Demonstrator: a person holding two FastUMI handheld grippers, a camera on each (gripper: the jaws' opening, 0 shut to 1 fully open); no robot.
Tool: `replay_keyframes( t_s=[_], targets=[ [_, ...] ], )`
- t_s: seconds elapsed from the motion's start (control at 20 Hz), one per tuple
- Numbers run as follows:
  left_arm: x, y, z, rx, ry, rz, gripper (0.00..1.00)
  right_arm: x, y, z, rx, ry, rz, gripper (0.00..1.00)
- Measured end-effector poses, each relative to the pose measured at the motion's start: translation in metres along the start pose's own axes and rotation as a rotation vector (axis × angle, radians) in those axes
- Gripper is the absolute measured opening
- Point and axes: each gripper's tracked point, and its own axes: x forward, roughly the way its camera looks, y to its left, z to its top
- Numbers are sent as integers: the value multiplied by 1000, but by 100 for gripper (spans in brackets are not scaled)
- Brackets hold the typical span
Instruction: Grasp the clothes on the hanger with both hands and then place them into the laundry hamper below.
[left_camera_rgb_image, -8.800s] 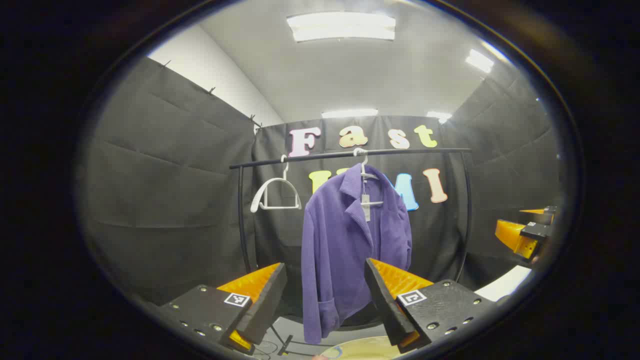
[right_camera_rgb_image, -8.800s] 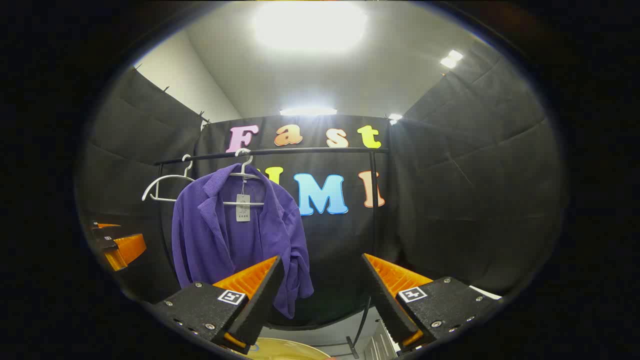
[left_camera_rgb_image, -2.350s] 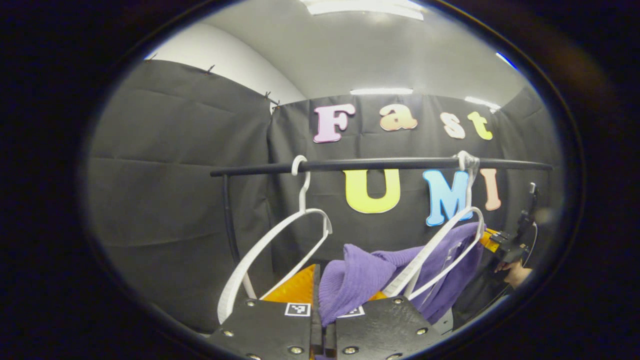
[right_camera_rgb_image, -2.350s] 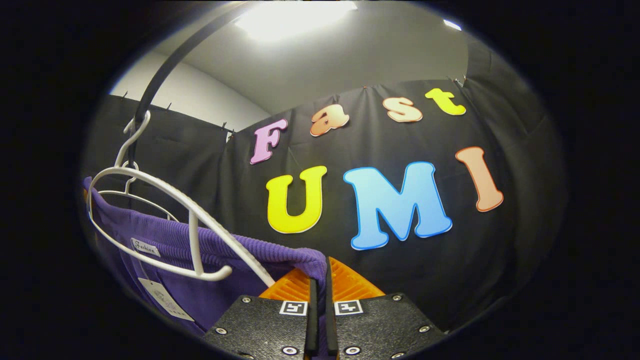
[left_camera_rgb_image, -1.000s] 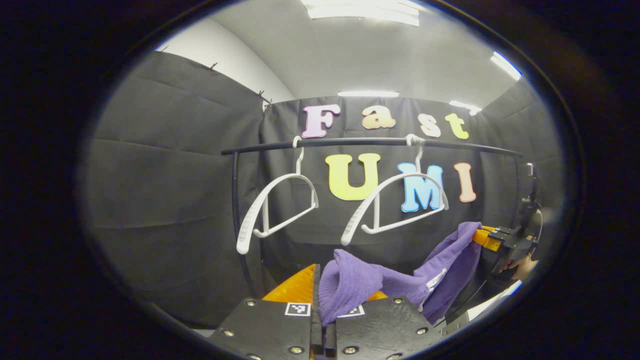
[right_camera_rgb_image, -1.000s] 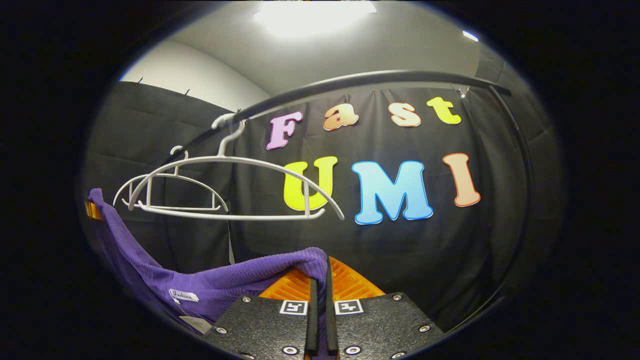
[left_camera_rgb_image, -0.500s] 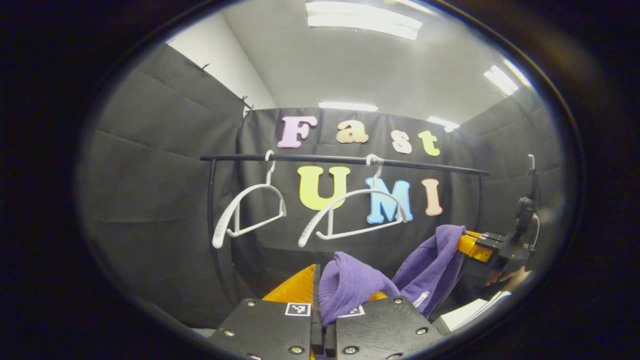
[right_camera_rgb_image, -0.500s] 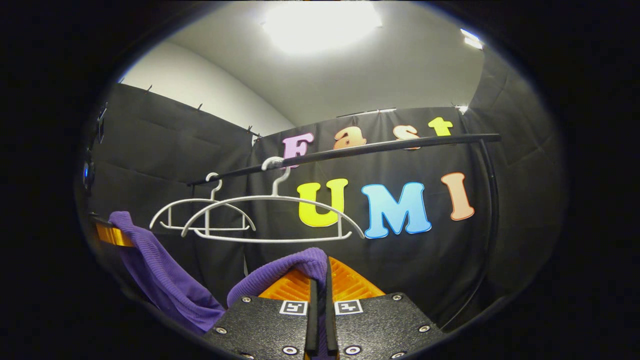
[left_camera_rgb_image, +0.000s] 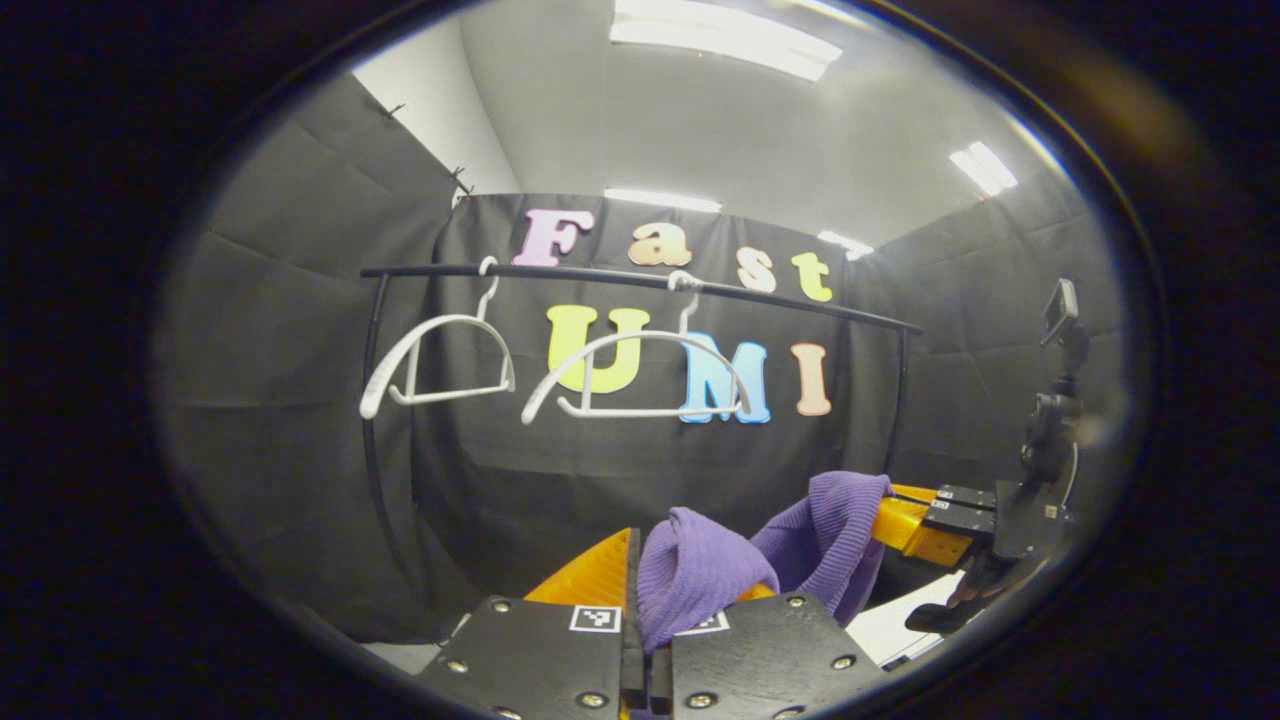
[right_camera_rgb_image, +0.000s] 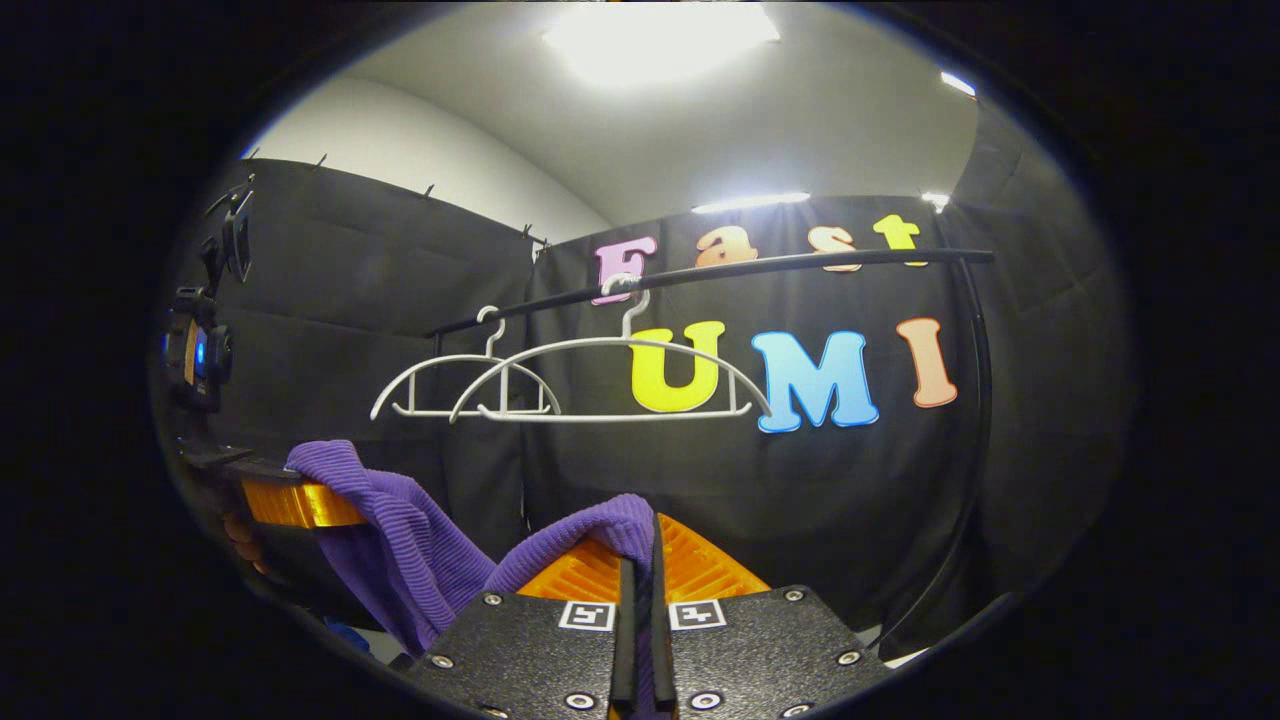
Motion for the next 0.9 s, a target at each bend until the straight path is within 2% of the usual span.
replay_keyframes(
  t_s=[0.4,0.7,0.9],
  targets=[
    [0,3,-112,-12,167,18,0,-23,16,-107,15,222,2,7],
    [-1,13,-184,-68,309,72,0,-31,10,-180,42,381,-20,7],
    [-11,22,-240,-54,415,110,0,-42,12,-230,56,510,-33,7]
  ],
)
